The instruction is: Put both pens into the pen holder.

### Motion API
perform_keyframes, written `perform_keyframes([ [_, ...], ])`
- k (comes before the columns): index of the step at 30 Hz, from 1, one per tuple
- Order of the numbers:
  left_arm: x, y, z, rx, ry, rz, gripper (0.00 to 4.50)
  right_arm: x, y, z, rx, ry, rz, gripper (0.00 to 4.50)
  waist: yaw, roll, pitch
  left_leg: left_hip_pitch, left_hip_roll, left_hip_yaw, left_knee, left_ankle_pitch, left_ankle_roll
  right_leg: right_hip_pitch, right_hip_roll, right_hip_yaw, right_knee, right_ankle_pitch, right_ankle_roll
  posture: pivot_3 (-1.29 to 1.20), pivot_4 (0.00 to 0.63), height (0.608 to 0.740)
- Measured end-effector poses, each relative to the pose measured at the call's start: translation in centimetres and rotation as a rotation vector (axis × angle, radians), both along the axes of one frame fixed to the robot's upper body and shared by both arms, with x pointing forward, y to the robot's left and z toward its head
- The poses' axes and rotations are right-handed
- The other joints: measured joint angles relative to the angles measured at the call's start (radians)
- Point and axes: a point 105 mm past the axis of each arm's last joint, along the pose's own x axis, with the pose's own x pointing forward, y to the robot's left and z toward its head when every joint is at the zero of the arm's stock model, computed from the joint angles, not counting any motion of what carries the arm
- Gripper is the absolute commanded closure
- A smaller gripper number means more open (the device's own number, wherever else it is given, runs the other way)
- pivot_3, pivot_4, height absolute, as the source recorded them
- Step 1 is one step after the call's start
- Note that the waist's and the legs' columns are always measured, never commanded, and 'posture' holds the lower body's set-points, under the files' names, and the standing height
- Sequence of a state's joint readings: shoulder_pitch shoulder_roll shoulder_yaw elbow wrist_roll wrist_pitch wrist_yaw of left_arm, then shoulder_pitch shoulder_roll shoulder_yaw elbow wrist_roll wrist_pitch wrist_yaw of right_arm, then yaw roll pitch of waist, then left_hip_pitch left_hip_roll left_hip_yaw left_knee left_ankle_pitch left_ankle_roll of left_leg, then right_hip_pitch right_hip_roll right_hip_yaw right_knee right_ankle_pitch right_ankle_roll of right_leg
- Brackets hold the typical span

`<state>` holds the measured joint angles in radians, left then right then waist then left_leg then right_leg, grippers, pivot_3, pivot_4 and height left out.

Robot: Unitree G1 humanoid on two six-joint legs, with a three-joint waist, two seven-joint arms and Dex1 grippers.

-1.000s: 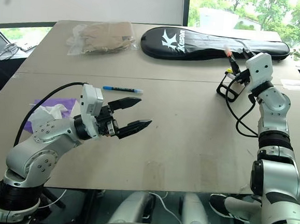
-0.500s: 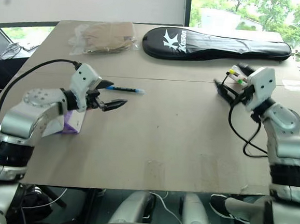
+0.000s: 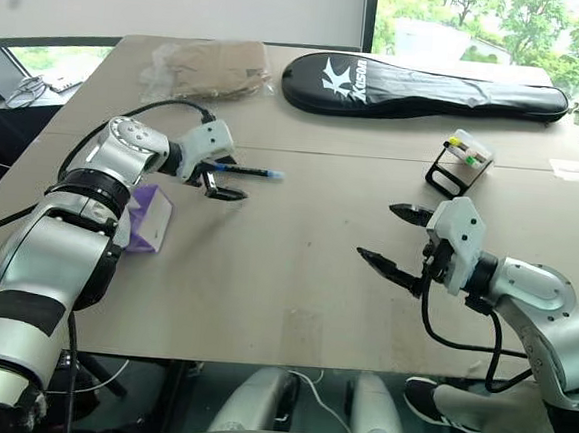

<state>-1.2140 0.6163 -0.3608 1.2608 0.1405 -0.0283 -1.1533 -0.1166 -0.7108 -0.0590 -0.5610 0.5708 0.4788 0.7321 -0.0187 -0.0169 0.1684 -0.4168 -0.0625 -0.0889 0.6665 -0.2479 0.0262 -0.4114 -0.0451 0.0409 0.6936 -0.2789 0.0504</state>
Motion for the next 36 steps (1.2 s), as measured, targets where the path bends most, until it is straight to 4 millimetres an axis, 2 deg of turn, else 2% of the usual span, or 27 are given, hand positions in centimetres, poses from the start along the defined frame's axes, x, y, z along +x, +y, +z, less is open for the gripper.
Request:
perform_keyframes([
  [7,-0.3,-0.3,-0.8,-0.062,0.081,0.042,4.02,-0.7,0.6,-0.1,0.037,-0.011,-0.036,0.00,0.001,-0.001,0.000,0.000,-0.002,-0.001,0.003,-0.001,0.002,0.000,0.000,0.000,0.002,0.000,0.001,0.00,0.150,0.740],
  [8,-0.3,-0.3,-0.7,-0.078,0.084,0.047,4.42,-0.8,0.6,-0.2,0.043,-0.005,-0.041,0.00,0.001,-0.001,-0.001,0.000,-0.001,-0.001,0.003,-0.001,0.002,0.000,0.000,-0.001,0.002,-0.001,0.001,0.00,0.150,0.740],
  [9,-0.4,-0.2,-0.7,-0.092,0.094,0.046,4.47,-0.8,0.6,-0.5,0.047,0.006,-0.050,0.00,0.001,-0.001,-0.001,0.000,-0.001,-0.001,0.003,-0.001,0.002,0.000,0.000,-0.001,0.003,-0.001,0.001,0.00,0.150,0.740],
  [14,-0.6,-1.1,1.0,-0.219,0.078,-0.015,4.47,-0.7,0.7,-0.6,0.078,0.012,-0.069,0.00,-0.001,-0.002,0.000,0.000,-0.001,-0.001,0.003,-0.001,0.002,0.000,-0.001,0.000,0.002,0.000,0.001,0.00,0.150,0.740],
  [17,0.1,-0.6,2.3,-0.193,-0.022,0.005,3.64,-0.6,0.8,-0.6,0.093,0.012,-0.070,0.00,0.000,-0.002,0.000,0.000,-0.001,-0.001,0.003,-0.001,0.002,0.000,-0.001,0.000,0.002,0.000,0.001,0.00,0.150,0.740],
  [20,1.7,-0.3,3.2,-0.132,-0.149,0.089,2.44,-0.5,1.3,-0.5,0.112,0.013,-0.057,0.00,0.002,-0.003,0.000,0.000,-0.002,-0.001,0.003,-0.001,0.002,0.000,-0.001,0.000,0.003,0.000,0.001,0.00,0.150,0.740],
  [22,2.3,-0.6,3.1,-0.088,-0.181,0.120,2.44,-0.4,1.5,-0.7,0.114,0.020,-0.053,0.00,0.002,-0.003,0.000,0.000,-0.002,-0.001,0.003,-0.001,0.002,0.000,-0.001,0.000,0.002,0.000,0.001,0.00,0.150,0.740],
  [26,2.5,-2.4,0.1,-0.002,-0.093,0.147,2.44,-0.1,1.8,-0.3,0.117,0.008,-0.056,0.00,0.005,-0.003,0.000,0.000,-0.003,-0.001,0.003,-0.001,0.002,0.000,0.000,-0.001,0.003,-0.001,0.001,0.00,0.150,0.740],
  [29,2.6,-2.1,0.1,-0.008,-0.090,0.189,2.44,-0.1,1.7,-0.5,0.115,0.020,-0.075,0.00,0.003,-0.003,-0.001,0.000,-0.002,-0.001,0.003,-0.001,0.002,0.000,-0.001,0.000,0.003,-0.001,0.001,0.00,0.150,0.740],
  [36,1.9,-1.9,-0.3,-0.047,-0.003,0.193,2.44,-1.7,1.2,-0.8,0.100,0.032,-0.145,0.00,0.000,-0.004,-0.002,0.001,-0.003,0.000,0.003,-0.001,0.002,0.000,-0.001,0.000,0.003,-0.001,0.001,0.00,0.150,0.740],
])
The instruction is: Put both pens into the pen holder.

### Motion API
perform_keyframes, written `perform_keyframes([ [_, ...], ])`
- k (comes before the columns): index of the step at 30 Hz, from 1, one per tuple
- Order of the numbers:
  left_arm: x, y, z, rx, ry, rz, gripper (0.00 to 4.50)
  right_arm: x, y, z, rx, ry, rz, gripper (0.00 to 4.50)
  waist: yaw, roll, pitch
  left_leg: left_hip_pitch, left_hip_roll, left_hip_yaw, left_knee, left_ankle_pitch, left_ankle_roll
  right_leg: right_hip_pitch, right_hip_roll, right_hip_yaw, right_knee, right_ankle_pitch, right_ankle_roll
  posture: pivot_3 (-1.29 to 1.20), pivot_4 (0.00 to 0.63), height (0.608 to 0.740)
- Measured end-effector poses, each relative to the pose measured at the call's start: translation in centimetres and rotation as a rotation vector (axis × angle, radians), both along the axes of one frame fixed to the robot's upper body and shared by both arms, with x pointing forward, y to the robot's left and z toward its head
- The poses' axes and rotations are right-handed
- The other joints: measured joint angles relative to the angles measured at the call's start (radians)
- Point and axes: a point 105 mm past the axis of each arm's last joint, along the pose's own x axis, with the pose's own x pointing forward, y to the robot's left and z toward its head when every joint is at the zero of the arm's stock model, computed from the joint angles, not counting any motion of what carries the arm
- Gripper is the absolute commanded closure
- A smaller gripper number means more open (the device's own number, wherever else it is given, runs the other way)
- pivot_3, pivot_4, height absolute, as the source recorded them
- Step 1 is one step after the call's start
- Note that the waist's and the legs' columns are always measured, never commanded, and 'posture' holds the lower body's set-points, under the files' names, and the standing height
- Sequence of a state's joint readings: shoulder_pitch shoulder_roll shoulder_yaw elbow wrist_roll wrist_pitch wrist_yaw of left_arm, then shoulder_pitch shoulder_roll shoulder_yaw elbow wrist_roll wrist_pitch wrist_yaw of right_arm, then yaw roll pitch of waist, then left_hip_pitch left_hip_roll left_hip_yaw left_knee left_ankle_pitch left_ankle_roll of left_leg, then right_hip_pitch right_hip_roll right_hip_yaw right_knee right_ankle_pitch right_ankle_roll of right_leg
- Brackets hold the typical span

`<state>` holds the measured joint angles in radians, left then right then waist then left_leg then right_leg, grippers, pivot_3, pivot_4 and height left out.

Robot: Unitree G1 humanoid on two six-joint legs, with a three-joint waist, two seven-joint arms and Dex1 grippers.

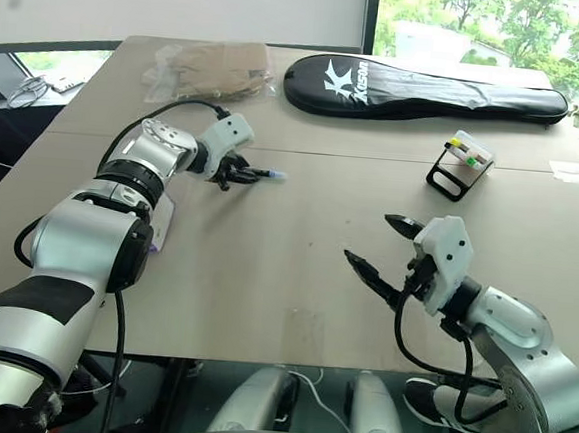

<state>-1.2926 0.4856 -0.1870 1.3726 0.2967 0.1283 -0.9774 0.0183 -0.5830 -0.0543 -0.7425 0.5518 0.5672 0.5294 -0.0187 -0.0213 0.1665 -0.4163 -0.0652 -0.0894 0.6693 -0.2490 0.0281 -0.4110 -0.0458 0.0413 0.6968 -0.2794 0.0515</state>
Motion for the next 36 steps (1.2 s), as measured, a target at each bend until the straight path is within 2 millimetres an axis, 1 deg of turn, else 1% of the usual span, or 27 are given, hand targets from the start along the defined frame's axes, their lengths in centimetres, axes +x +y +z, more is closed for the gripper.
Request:
perform_keyframes([
  [2,-0.4,-0.1,-0.2,-0.025,0.042,-0.020,2.44,0.0,0.0,-0.1,0.000,0.003,-0.011,0.00,0.000,0.000,0.000,0.000,0.000,0.000,0.000,0.000,0.000,0.000,0.001,0.000,0.000,0.000,0.000,0.00,0.150,0.740],
  [3,-0.6,-0.1,-0.2,-0.037,0.054,-0.025,2.67,0.0,-0.1,-0.1,-0.001,0.006,-0.015,0.00,0.000,0.000,0.000,0.000,0.000,0.000,0.000,0.000,0.000,0.000,0.001,0.000,0.000,0.000,0.000,0.00,0.150,0.740],
  [4,-0.8,-0.2,-0.3,-0.059,0.075,-0.035,3.00,0.0,-0.1,-0.2,-0.001,0.010,-0.020,0.00,0.000,0.000,0.000,0.000,0.000,0.000,0.000,0.000,0.000,0.000,0.001,0.000,0.000,0.000,0.000,0.00,0.150,0.740],
  [5,-1.0,-0.4,-0.3,-0.079,0.092,-0.042,3.17,0.1,-0.1,-0.2,0.000,0.011,-0.024,0.00,0.000,0.000,0.000,0.000,0.000,0.000,0.000,0.000,0.000,0.000,0.001,0.000,0.000,0.000,0.000,0.00,0.150,0.740],
  [6,-1.3,-0.5,-0.3,-0.108,0.118,-0.058,3.71,0.1,-0.1,-0.1,0.000,0.010,-0.027,0.00,0.000,0.000,0.000,0.000,0.000,0.000,0.000,0.000,0.000,0.000,0.001,0.000,0.000,0.000,0.000,0.00,0.150,0.740],
  [8,-2.0,-0.7,-0.4,-0.157,0.173,-0.087,4.41,0.2,-0.1,0.0,0.000,0.003,-0.028,0.00,0.000,0.000,0.000,0.000,0.000,0.000,0.000,0.000,0.000,0.000,0.001,0.000,0.000,0.000,0.000,0.00,0.150,0.740],
  [10,-2.8,-1.0,-0.6,-0.209,0.232,-0.127,4.41,0.3,0.0,0.1,-0.001,-0.001,-0.027,0.00,0.000,0.000,0.000,0.000,0.000,0.000,0.000,0.000,0.000,0.000,0.002,-0.001,0.000,0.000,0.000,0.00,0.150,0.740],
  [13,-4.0,-0.9,-1.1,-0.236,0.307,-0.200,4.41,0.7,0.1,0.3,0.001,-0.012,-0.028,0.00,-0.004,0.000,0.000,0.000,0.000,0.000,0.000,0.001,-0.001,0.000,0.002,0.000,0.000,0.000,0.000,0.00,0.150,0.740],
  [16,-4.6,-1.0,-1.3,-0.249,0.319,-0.257,4.41,1.0,0.6,0.2,0.015,-0.007,-0.017,0.00,-0.007,0.000,0.000,0.000,0.001,0.000,0.000,0.001,-0.002,0.000,0.001,0.000,0.000,0.000,0.000,0.00,0.150,0.740],
  [17,-4.7,-1.3,-1.4,-0.268,0.320,-0.275,4.41,1.2,0.9,0.1,0.029,0.000,-0.010,0.00,-0.008,0.000,0.000,0.000,0.001,-0.001,0.000,0.001,-0.002,0.000,0.000,0.000,0.000,0.000,0.000,0.00,0.150,0.740],
  [19,-4.6,-2.2,-0.8,-0.333,0.274,-0.315,4.41,1.5,1.4,0.2,0.082,0.029,-0.001,0.00,-0.008,-0.001,0.000,0.000,0.001,-0.001,0.000,0.001,-0.002,0.000,-0.001,-0.001,0.000,0.000,0.000,0.00,0.150,0.740],
  [20,-4.4,-2.8,-0.2,-0.364,0.245,-0.340,4.41,1.6,1.9,0.3,0.130,0.052,0.006,0.00,-0.008,-0.001,0.000,0.000,0.001,-0.002,0.000,0.001,-0.002,0.000,-0.002,-0.001,0.000,0.000,0.000,0.00,0.150,0.740],
  [21,-4.3,-4.4,1.4,-0.437,0.178,-0.412,4.41,1.8,2.7,0.7,0.232,0.106,0.031,0.00,-0.007,-0.001,0.000,-0.001,0.001,-0.002,0.000,0.002,-0.003,0.000,-0.003,-0.001,0.000,0.000,0.000,0.00,0.150,0.740],
  [22,-4.3,-5.1,2.0,-0.459,0.157,-0.443,4.41,1.9,3.1,0.8,0.258,0.122,0.041,0.00,-0.006,-0.001,0.000,-0.001,0.001,-0.002,0.000,0.002,-0.003,0.000,-0.003,-0.001,0.000,0.000,0.000,0.00,0.150,0.740],
  [23,-4.6,-6.4,3.5,-0.504,0.105,-0.505,4.41,1.9,3.8,1.2,0.307,0.162,0.071,0.00,-0.007,-0.001,0.000,-0.001,0.001,-0.002,0.000,0.002,-0.003,0.000,-0.003,-0.001,-0.001,0.000,0.000,0.00,0.150,0.740],
  [24,-5.3,-7.4,4.7,-0.543,0.062,-0.553,4.41,2.2,4.3,1.5,0.350,0.190,0.085,0.00,-0.015,-0.001,0.000,-0.001,0.001,-0.002,0.000,0.001,-0.003,0.000,-0.004,0.001,-0.001,0.000,0.000,0.00,0.150,0.740],
  [26,-7.1,-9.1,5.7,-0.594,0.026,-0.624,4.41,2.8,4.8,1.9,0.404,0.244,0.090,0.00,-0.025,0.000,0.000,-0.001,0.001,-0.001,0.000,0.001,-0.003,-0.001,-0.005,0.003,-0.001,0.000,0.000,0.00,0.150,0.740],
  [27,-8.7,-10.5,6.0,-0.629,0.013,-0.663,4.41,3.3,5.1,2.0,0.436,0.284,0.091,0.00,-0.029,0.000,0.000,-0.001,0.001,-0.002,-0.001,0.002,-0.003,-0.001,-0.004,0.004,0.000,0.000,0.000,0.00,0.150,0.740],
  [28,-9.1,-10.8,6.0,-0.639,0.011,-0.670,4.41,3.6,5.2,2.1,0.447,0.291,0.085,0.00,-0.029,0.000,0.000,-0.001,0.002,-0.002,-0.001,0.002,-0.003,-0.001,-0.004,0.004,0.000,0.000,0.000,0.00,0.150,0.740],
  [29,-10.6,-12.0,6.2,-0.677,0.002,-0.683,4.41,4.4,5.5,2.6,0.500,0.322,0.070,0.00,-0.032,0.000,-0.001,-0.001,0.003,-0.002,-0.001,0.002,-0.003,-0.002,-0.003,0.004,0.001,0.000,-0.001,0.00,0.150,0.740],
  [31,-12.6,-13.5,6.6,-0.700,-0.027,-0.709,4.41,5.7,5.7,3.7,0.567,0.344,0.054,0.00,-0.029,0.001,-0.001,0.000,0.003,-0.002,-0.001,0.002,-0.003,-0.001,-0.002,0.004,0.001,0.000,-0.001,0.00,0.150,0.740],
  [32,-13.4,-14.0,6.7,-0.706,-0.038,-0.713,4.48,5.9,5.7,4.3,0.583,0.342,0.055,0.26,-0.027,0.002,-0.002,0.000,0.003,-0.002,-0.001,0.002,-0.003,-0.001,-0.002,0.004,0.001,0.000,-0.001,0.00,0.150,0.740],
  [33,-13.8,-14.2,6.8,-0.713,-0.044,-0.712,4.50,6.1,5.6,4.5,0.589,0.346,0.049,0.54,-0.025,0.002,-0.002,0.001,0.003,-0.002,-0.001,0.002,-0.003,-0.001,-0.002,0.003,0.001,0.000,-0.001,0.00,0.150,0.740],
  [35,-14.1,-14.3,6.9,-0.718,-0.055,-0.681,4.50,6.6,5.1,4.5,0.610,0.363,0.029,1.20,-0.022,0.002,-0.002,0.001,0.002,-0.001,-0.001,0.002,-0.003,0.000,-0.002,0.002,0.001,0.000,-0.001,0.00,0.150,0.740],
  [36,-14.2,-14.2,6.9,-0.717,-0.061,-0.672,4.50,6.7,5.0,4.5,0.618,0.375,0.026,1.64,-0.022,0.003,-0.002,0.001,0.002,0.000,-0.001,0.002,-0.003,0.000,-0.002,0.001,0.001,0.000,-0.001,0.00,0.150,0.740],
])
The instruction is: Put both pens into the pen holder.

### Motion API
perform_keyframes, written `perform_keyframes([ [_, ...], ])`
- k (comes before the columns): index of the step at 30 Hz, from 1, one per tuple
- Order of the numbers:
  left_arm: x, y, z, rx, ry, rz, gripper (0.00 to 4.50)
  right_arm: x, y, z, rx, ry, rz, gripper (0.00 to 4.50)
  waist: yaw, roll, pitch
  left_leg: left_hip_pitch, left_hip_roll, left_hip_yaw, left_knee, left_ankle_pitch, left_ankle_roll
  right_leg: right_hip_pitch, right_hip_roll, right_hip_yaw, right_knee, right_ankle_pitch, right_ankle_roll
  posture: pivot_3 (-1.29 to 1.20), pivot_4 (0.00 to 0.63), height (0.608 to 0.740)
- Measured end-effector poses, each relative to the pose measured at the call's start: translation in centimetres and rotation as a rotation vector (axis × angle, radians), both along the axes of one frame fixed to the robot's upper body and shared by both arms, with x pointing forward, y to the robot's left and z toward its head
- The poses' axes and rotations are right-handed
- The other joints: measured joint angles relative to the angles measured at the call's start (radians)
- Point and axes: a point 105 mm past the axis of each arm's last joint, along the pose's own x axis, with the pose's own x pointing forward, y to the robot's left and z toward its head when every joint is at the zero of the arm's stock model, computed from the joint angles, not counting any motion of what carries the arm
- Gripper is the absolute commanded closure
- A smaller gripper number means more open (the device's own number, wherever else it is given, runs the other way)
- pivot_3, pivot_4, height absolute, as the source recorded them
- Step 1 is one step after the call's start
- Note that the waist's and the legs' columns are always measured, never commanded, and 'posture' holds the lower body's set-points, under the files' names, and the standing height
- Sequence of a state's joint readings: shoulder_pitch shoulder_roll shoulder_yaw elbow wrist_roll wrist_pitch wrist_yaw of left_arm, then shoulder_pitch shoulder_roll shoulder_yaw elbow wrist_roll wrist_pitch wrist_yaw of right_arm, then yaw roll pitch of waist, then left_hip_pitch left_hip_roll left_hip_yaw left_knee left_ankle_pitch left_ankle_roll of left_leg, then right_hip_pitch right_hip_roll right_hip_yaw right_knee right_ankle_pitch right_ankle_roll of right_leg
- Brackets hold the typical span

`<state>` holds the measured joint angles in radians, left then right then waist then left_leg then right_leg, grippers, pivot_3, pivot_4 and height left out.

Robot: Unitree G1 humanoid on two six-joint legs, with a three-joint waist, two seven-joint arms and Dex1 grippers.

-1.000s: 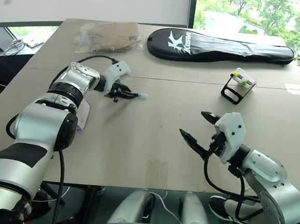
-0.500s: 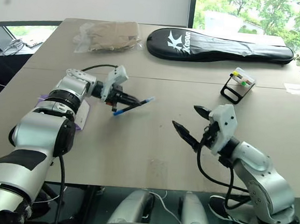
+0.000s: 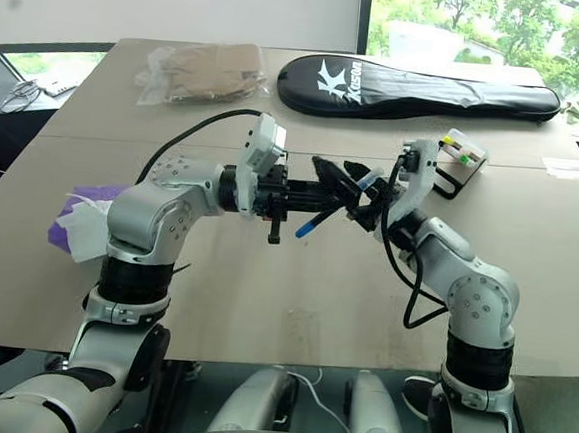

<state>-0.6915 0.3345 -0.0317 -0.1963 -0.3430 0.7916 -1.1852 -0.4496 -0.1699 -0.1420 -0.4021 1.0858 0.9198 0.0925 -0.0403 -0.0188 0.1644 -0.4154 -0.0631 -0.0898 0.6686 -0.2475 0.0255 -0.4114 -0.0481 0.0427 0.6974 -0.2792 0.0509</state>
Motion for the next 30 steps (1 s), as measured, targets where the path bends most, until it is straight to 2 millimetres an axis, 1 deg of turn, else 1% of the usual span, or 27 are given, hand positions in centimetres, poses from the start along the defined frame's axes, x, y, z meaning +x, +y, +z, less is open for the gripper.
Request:
perform_keyframes([
  [2,-0.1,0.0,-0.3,0.006,0.001,0.017,4.50,0.0,0.0,-0.1,0.007,0.022,0.015,2.62,-0.001,0.000,0.000,0.000,0.000,0.001,0.000,0.000,0.000,0.000,0.000,0.000,0.000,0.000,0.000,0.00,0.150,0.740],
  [4,-0.1,0.0,-0.6,0.005,0.011,0.031,4.50,-0.3,0.2,0.1,0.019,0.024,0.041,3.70,-0.001,0.000,0.000,0.000,0.000,0.001,0.000,0.000,0.000,0.000,0.000,0.000,0.000,0.000,0.000,0.00,0.150,0.740],
  [5,-0.1,0.0,-0.6,0.008,0.012,0.033,4.50,-0.4,0.3,0.2,0.023,0.023,0.051,4.16,-0.001,0.000,0.000,0.000,0.000,0.001,0.000,0.000,0.000,0.000,0.000,0.000,0.000,0.000,0.000,0.00,0.150,0.740],
  [6,0.0,0.0,-0.6,0.006,0.011,0.038,4.50,-0.6,0.4,0.4,0.027,0.019,0.064,4.46,-0.001,0.000,0.000,0.000,0.000,0.001,0.000,0.000,0.000,0.000,0.000,0.000,0.000,0.000,0.000,0.00,0.150,0.740],
  [8,0.0,-0.1,-0.6,-0.001,0.009,0.044,4.50,-0.7,0.3,0.6,0.024,0.011,0.068,4.46,-0.001,0.000,0.000,0.000,0.000,0.001,0.000,0.000,0.000,0.000,0.000,0.000,0.000,0.000,0.000,0.00,0.150,0.740],
  [10,-0.1,-0.1,-0.7,-0.004,0.015,0.043,3.57,-0.7,0.2,0.6,0.021,0.013,0.066,4.50,-0.001,0.000,0.000,0.000,0.000,0.001,0.000,0.000,0.000,0.000,0.000,0.000,0.000,0.000,0.000,0.00,0.150,0.740],
  [11,-0.1,0.0,-0.6,-0.022,0.028,0.047,3.24,-0.5,0.0,0.6,0.008,0.010,0.050,4.50,-0.001,0.000,0.000,0.000,0.000,0.001,0.000,0.000,0.000,0.000,0.000,0.000,0.000,0.000,0.000,0.00,0.150,0.740],
  [12,0.0,0.4,-0.2,-0.048,0.038,0.063,2.69,-0.2,-0.7,0.5,-0.014,0.006,0.016,4.50,-0.001,0.000,0.000,0.000,0.000,0.001,0.000,0.000,0.000,0.000,0.000,0.000,-0.001,0.000,0.000,0.00,0.150,0.740],
  [13,0.3,1.0,0.3,-0.080,0.040,0.093,2.24,0.1,-1.7,0.6,-0.039,-0.008,-0.027,4.50,0.000,0.000,0.000,0.000,0.000,0.001,0.000,0.000,0.000,0.000,0.000,0.000,-0.001,0.000,0.000,0.00,0.150,0.740],
  [14,0.7,1.5,0.8,-0.100,0.037,0.129,1.58,0.6,-2.9,0.9,-0.073,-0.040,-0.084,4.50,0.000,0.000,0.000,0.000,0.000,0.001,0.000,0.000,0.000,0.000,0.000,0.000,-0.001,0.000,0.000,0.00,0.150,0.740],
  [15,0.7,1.6,0.8,-0.103,0.036,0.136,1.40,0.8,-3.1,1.0,-0.081,-0.046,-0.096,4.50,0.000,0.000,0.000,0.000,0.000,0.001,0.000,0.000,0.000,0.000,0.000,0.000,-0.001,0.000,0.000,0.00,0.150,0.740],
  [16,1.1,2.0,1.1,-0.117,0.034,0.168,1.05,1.4,-4.4,1.5,-0.124,-0.087,-0.161,4.50,0.000,0.001,0.000,0.000,0.000,0.001,0.000,0.000,0.000,0.000,0.000,0.000,-0.001,0.000,0.000,0.00,0.150,0.740],
  [17,1.4,2.2,1.3,-0.126,0.030,0.200,1.05,2.3,-6.0,2.2,-0.199,-0.143,-0.242,4.50,0.001,0.001,0.000,0.000,-0.001,0.002,0.000,0.000,0.000,0.000,0.000,0.000,-0.001,0.000,0.000,0.00,0.150,0.740],
  [18,1.7,2.5,1.3,-0.125,0.021,0.233,1.05,3.3,-8.0,3.4,-0.269,-0.208,-0.345,4.50,0.002,0.001,0.000,0.000,-0.002,0.002,0.000,0.000,0.000,0.000,0.000,0.000,-0.001,0.000,0.000,0.00,0.150,0.740],
  [19,2.1,3.0,1.0,-0.116,0.010,0.278,1.05,4.1,-10.6,5.5,-0.327,-0.300,-0.475,4.50,0.002,0.001,0.000,0.000,-0.001,0.002,0.000,0.000,0.000,0.000,0.000,0.001,-0.001,0.000,0.000,0.00,0.150,0.740],
  [21,2.4,3.5,0.2,-0.104,0.012,0.326,1.05,4.6,-12.5,7.8,-0.334,-0.391,-0.581,4.50,-0.001,0.001,0.000,0.000,0.000,0.003,-0.001,0.000,0.000,0.000,0.001,0.001,-0.001,0.000,0.000,0.00,0.150,0.740],
  [22,2.4,3.4,-0.2,-0.095,0.015,0.332,1.05,4.7,-13.2,8.4,-0.328,-0.412,-0.610,4.50,-0.001,0.001,0.000,0.000,0.001,0.003,-0.002,0.000,0.000,0.000,0.001,0.001,-0.001,0.000,0.000,0.00,0.150,0.740],
  [23,2.4,3.3,-0.4,-0.095,0.018,0.337,1.05,4.9,-13.3,8.4,-0.329,-0.415,-0.611,4.50,-0.001,0.001,0.000,0.000,0.002,0.003,-0.002,0.000,0.000,0.000,0.001,0.001,-0.001,0.000,0.000,0.00,0.150,0.740],
  [24,2.4,3.1,-0.6,-0.104,0.021,0.346,1.05,5.2,-13.3,7.8,-0.342,-0.396,-0.597,4.50,-0.001,0.001,0.000,0.000,0.002,0.003,-0.002,0.000,0.000,0.000,0.001,0.001,-0.001,0.000,0.000,0.00,0.150,0.740],
  [26,2.3,3.0,-0.9,-0.096,0.020,0.358,1.05,5.3,-12.9,5.9,-0.395,-0.339,-0.539,4.50,0.001,0.001,0.000,0.000,0.002,0.003,-0.002,0.000,0.000,0.000,0.001,0.001,-0.001,0.000,0.000,0.00,0.150,0.740],
  [27,1.9,2.8,-1.6,-0.050,0.012,0.354,1.01,4.7,-12.5,3.9,-0.434,-0.280,-0.458,3.89,0.003,0.001,0.000,0.000,0.002,0.003,-0.002,-0.001,0.001,0.000,0.001,0.002,-0.002,0.000,0.000,0.00,0.150,0.740],
  [28,1.5,2.8,-3.2,0.035,0.014,0.354,1.01,3.8,-11.7,1.7,-0.438,-0.209,-0.359,3.56,0.004,0.001,0.000,-0.001,0.002,0.003,-0.002,-0.002,0.003,0.000,0.000,0.003,-0.003,0.000,0.000,0.00,0.150,0.740],
  [29,1.3,2.8,-4.7,0.096,0.032,0.355,1.01,3.1,-11.2,0.1,-0.435,-0.154,-0.297,3.12,0.005,0.002,0.001,-0.001,0.001,0.003,-0.002,-0.002,0.003,0.000,0.000,0.004,-0.003,0.000,0.000,0.00,0.150,0.740],
  [30,1.1,2.3,-5.7,0.130,0.048,0.341,1.01,2.6,-11.0,-0.7,-0.438,-0.128,-0.267,2.62,0.007,0.003,0.001,-0.001,0.001,0.003,-0.001,-0.002,0.003,0.000,-0.001,0.003,-0.002,0.000,0.000,0.00,0.150,0.740],
])
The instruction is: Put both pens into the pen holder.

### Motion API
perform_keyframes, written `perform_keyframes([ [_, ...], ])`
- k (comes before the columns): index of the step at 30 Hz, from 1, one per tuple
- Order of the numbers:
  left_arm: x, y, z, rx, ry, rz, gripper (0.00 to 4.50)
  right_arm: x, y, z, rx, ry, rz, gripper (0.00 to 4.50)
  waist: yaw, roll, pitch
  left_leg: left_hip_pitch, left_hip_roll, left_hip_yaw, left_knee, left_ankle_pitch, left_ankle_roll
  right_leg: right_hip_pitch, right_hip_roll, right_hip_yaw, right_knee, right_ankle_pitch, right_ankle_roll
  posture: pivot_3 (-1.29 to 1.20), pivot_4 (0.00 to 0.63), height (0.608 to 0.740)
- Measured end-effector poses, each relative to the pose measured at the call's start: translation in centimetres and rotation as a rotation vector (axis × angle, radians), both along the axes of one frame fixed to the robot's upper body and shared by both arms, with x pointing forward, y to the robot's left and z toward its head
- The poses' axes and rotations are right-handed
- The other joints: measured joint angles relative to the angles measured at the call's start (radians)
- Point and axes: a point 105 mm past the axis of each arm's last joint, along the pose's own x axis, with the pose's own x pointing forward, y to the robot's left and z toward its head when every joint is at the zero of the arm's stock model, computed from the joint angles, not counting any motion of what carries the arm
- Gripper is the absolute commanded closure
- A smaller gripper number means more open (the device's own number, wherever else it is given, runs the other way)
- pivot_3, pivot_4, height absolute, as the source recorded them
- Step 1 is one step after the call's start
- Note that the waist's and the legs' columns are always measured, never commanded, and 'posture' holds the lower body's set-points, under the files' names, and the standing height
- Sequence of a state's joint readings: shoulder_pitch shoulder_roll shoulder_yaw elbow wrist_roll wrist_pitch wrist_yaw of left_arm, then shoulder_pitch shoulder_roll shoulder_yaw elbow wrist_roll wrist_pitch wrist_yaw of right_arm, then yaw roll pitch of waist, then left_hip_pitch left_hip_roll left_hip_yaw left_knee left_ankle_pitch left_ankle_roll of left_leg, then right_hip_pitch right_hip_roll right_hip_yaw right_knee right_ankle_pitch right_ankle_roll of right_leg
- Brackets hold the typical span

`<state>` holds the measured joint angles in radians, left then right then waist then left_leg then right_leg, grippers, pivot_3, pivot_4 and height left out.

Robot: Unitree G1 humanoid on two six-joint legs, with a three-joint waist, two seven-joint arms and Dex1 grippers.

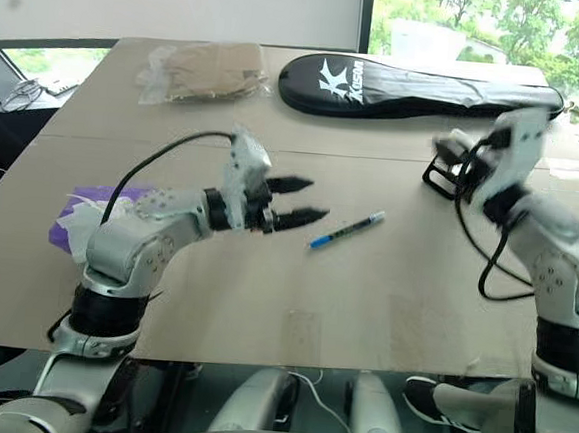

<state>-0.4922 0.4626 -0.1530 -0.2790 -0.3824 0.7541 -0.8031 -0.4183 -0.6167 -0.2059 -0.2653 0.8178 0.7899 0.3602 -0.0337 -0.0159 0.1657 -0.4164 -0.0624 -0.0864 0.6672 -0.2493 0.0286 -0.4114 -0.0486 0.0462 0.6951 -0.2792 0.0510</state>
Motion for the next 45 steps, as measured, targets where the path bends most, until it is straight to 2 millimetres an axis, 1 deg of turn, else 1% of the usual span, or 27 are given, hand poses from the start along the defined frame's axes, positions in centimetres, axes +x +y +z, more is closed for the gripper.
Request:
perform_keyframes([
  [1,-0.2,-1.0,-0.8,0.020,0.024,-0.026,1.01,-0.5,0.2,-0.3,-0.010,0.013,0.020,2.11,0.005,0.000,0.000,0.000,0.000,0.000,0.001,-0.001,0.001,0.000,0.000,-0.001,0.000,0.000,0.000,0.00,0.150,0.740],
  [2,-0.2,-1.4,-1.0,0.029,0.031,-0.038,1.01,-0.8,0.3,-0.3,-0.019,0.011,0.031,1.87,0.007,0.000,0.000,0.000,-0.001,0.000,0.001,-0.001,0.002,0.000,0.000,-0.001,0.001,0.000,0.000,0.00,0.150,0.740],
  [3,0.0,-2.1,-1.3,0.052,0.035,-0.050,1.01,-1.2,0.3,-0.3,-0.036,0.006,0.043,1.36,0.012,0.000,0.000,0.000,-0.001,-0.001,0.002,-0.001,0.002,0.001,0.000,-0.003,0.001,0.000,0.000,0.00,0.150,0.740],
  [4,0.9,-3.1,-1.8,0.101,0.036,-0.043,1.01,-2.0,0.3,-0.8,-0.069,0.006,0.067,0.97,0.023,0.000,-0.001,0.002,-0.001,-0.003,0.002,-0.001,0.002,0.004,0.000,-0.004,0.000,0.000,0.000,0.00,0.150,0.740],
  [7,4.2,-3.8,-3.2,0.187,0.051,0.081,1.01,-3.4,0.6,-2.9,-0.140,0.033,0.118,0.97,0.028,0.000,-0.001,0.003,-0.001,-0.003,0.002,-0.001,0.002,0.005,0.001,-0.006,0.000,0.000,0.000,0.00,0.150,0.740],
  [9,6.7,-3.1,-4.7,0.290,0.041,0.176,1.01,-4.1,1.0,-4.1,-0.155,0.052,0.131,0.97,0.019,0.000,-0.001,0.002,-0.002,-0.001,0.002,-0.001,0.002,0.004,0.001,-0.004,0.000,0.000,0.000,0.00,0.150,0.740],
  [10,7.8,-3.4,-4.5,0.308,0.015,0.193,1.01,-4.4,1.0,-4.5,-0.155,0.058,0.120,0.97,0.018,0.000,-0.001,0.003,-0.001,-0.001,0.002,-0.001,0.001,0.004,0.001,-0.004,0.000,0.000,0.000,0.00,0.150,0.740],
  [12,8.9,-3.5,-4.5,0.330,-0.004,0.201,1.01,-4.8,1.5,-4.5,-0.158,0.041,0.120,0.97,0.018,0.001,-0.003,0.003,-0.001,-0.001,0.002,0.000,0.000,0.004,0.000,-0.004,0.000,0.000,0.000,0.00,0.150,0.740],
  [15,9.4,-3.6,-4.8,0.332,0.000,0.180,1.78,-5.3,1.9,-4.4,-0.166,0.020,0.117,0.88,0.019,0.000,-0.005,0.004,-0.001,-0.002,0.002,0.000,0.000,0.005,0.000,-0.004,0.000,0.000,0.000,0.00,0.150,0.740],
  [16,9.4,-3.7,-5.0,0.328,0.006,0.166,2.23,-5.4,1.9,-4.5,-0.164,0.019,0.110,0.88,0.020,0.000,-0.006,0.006,-0.001,-0.003,0.002,0.000,0.000,0.008,0.000,-0.005,0.000,0.000,0.000,0.00,0.150,0.740],
  [17,9.4,-3.8,-5.1,0.327,0.011,0.157,2.27,-5.4,2.0,-4.6,-0.160,0.020,0.105,0.88,0.020,0.000,-0.006,0.007,-0.001,-0.003,0.002,0.000,0.001,0.008,0.000,-0.005,0.000,0.000,0.000,0.00,0.150,0.740],
  [18,9.4,-3.9,-5.3,0.323,0.025,0.148,2.71,-5.5,2.0,-4.8,-0.156,0.023,0.100,0.88,0.020,-0.001,-0.006,0.013,-0.001,-0.003,0.001,-0.001,0.002,0.015,0.000,-0.005,-0.001,0.000,0.001,0.00,0.150,0.740],
  [19,9.5,-3.6,-5.5,0.319,0.046,0.149,3.03,-5.7,1.9,-5.0,-0.157,0.025,0.092,0.88,0.019,-0.001,-0.006,0.020,-0.001,-0.003,0.000,-0.002,0.003,0.021,0.000,-0.005,-0.002,-0.001,0.001,0.00,0.150,0.740],
  [20,9.6,-3.5,-5.4,0.309,0.057,0.152,3.23,-5.8,1.9,-5.1,-0.155,0.030,0.086,0.88,0.017,-0.001,-0.006,0.021,-0.001,-0.003,0.000,-0.002,0.003,0.022,0.000,-0.005,-0.002,-0.001,0.001,0.00,0.150,0.740],
  [21,9.7,-3.2,-5.3,0.289,0.067,0.159,3.74,-6.0,2.0,-5.3,-0.142,0.034,0.079,0.88,0.015,-0.001,-0.006,0.021,-0.001,-0.003,0.000,-0.002,0.003,0.022,0.001,-0.005,-0.002,-0.001,0.001,0.00,0.150,0.740],
  [22,9.7,-3.0,-5.1,0.270,0.074,0.161,4.05,-6.0,2.1,-5.4,-0.130,0.037,0.077,0.88,0.011,-0.001,-0.006,0.021,0.000,-0.003,0.000,-0.002,0.003,0.022,0.001,-0.005,-0.002,-0.001,0.001,0.00,0.150,0.740],
  [25,8.5,-2.6,-5.1,0.142,0.106,0.106,4.50,-6.0,2.8,-5.5,-0.034,0.069,0.080,0.88,0.006,-0.001,-0.006,0.016,0.000,-0.003,-0.001,-0.002,0.002,0.016,0.001,-0.004,-0.002,-0.001,0.001,0.00,0.150,0.740],
  [27,6.9,-2.9,-4.6,0.060,0.087,0.036,4.50,-5.8,3.5,-5.3,0.055,0.106,0.095,0.88,0.004,-0.001,-0.005,0.014,0.000,-0.003,-0.001,0.000,-0.001,0.014,0.000,-0.001,-0.002,-0.001,0.000,0.00,0.150,0.740],
  [28,5.9,-3.2,-3.9,0.030,0.058,-0.007,4.50,-5.6,4.0,-5.1,0.102,0.122,0.108,0.88,0.003,-0.001,-0.005,0.012,0.000,-0.003,-0.001,0.000,-0.001,0.013,-0.001,-0.001,-0.002,-0.001,0.000,0.00,0.150,0.740],
  [32,2.5,-4.4,0.5,-0.057,-0.105,-0.157,4.50,-4.3,5.1,-3.7,0.226,0.161,0.130,0.88,0.011,0.000,-0.005,0.013,0.000,-0.004,-0.001,-0.002,0.002,0.014,-0.002,-0.002,-0.003,0.000,0.000,0.00,0.150,0.740],
  [35,1.2,-4.6,1.3,-0.085,-0.125,-0.187,4.50,-3.9,5.7,-3.5,0.275,0.191,0.151,0.88,0.019,0.000,-0.005,0.013,0.000,-0.004,-0.001,-0.002,0.002,0.015,-0.001,-0.002,-0.004,-0.001,0.000,0.00,0.150,0.740],
  [38,0.3,-4.9,1.7,-0.109,-0.125,-0.202,4.50,-3.3,6.5,-2.8,0.358,0.213,0.179,1.71,0.020,0.000,-0.005,0.013,0.000,-0.004,-0.001,-0.002,0.002,0.015,-0.001,-0.002,-0.003,-0.001,0.000,0.00,0.150,0.740],
  [40,0.1,-4.9,2.0,-0.113,-0.130,-0.208,4.50,-3.1,6.5,-2.4,0.371,0.211,0.183,2.56,0.020,0.000,-0.005,0.013,-0.001,-0.004,-0.001,-0.002,0.002,0.015,-0.001,-0.003,-0.003,-0.001,0.000,0.00,0.150,0.740],
  [41,0.1,-4.9,2.1,-0.114,-0.128,-0.206,4.50,-2.9,6.3,-2.1,0.382,0.206,0.178,2.80,0.020,0.000,-0.005,0.013,-0.001,-0.004,-0.001,-0.002,0.002,0.015,0.000,-0.004,-0.003,-0.001,0.000,0.00,0.150,0.740],
  [42,0.1,-4.7,2.1,-0.113,-0.122,-0.203,4.50,-2.9,6.2,-1.8,0.397,0.200,0.183,3.35,0.019,0.000,-0.005,0.013,-0.001,-0.003,-0.001,-0.002,0.002,0.015,0.000,-0.005,-0.003,-0.001,0.000,0.00,0.150,0.740],
  [44,0.2,-4.6,2.1,-0.117,-0.116,-0.200,4.50,-3.1,6.5,-1.1,0.441,0.196,0.224,4.11,0.018,0.000,-0.005,0.013,-0.001,-0.003,-0.001,-0.002,0.003,0.015,0.000,-0.005,-0.003,-0.001,0.000,0.00,0.150,0.740],
  [45,0.2,-4.7,2.1,-0.121,-0.115,-0.198,4.50,-3.2,6.6,-0.9,0.443,0.194,0.231,4.39,0.018,0.000,-0.005,0.013,-0.001,-0.003,-0.001,-0.002,0.003,0.015,0.000,-0.005,-0.003,-0.001,0.000,0.00,0.150,0.740],
])
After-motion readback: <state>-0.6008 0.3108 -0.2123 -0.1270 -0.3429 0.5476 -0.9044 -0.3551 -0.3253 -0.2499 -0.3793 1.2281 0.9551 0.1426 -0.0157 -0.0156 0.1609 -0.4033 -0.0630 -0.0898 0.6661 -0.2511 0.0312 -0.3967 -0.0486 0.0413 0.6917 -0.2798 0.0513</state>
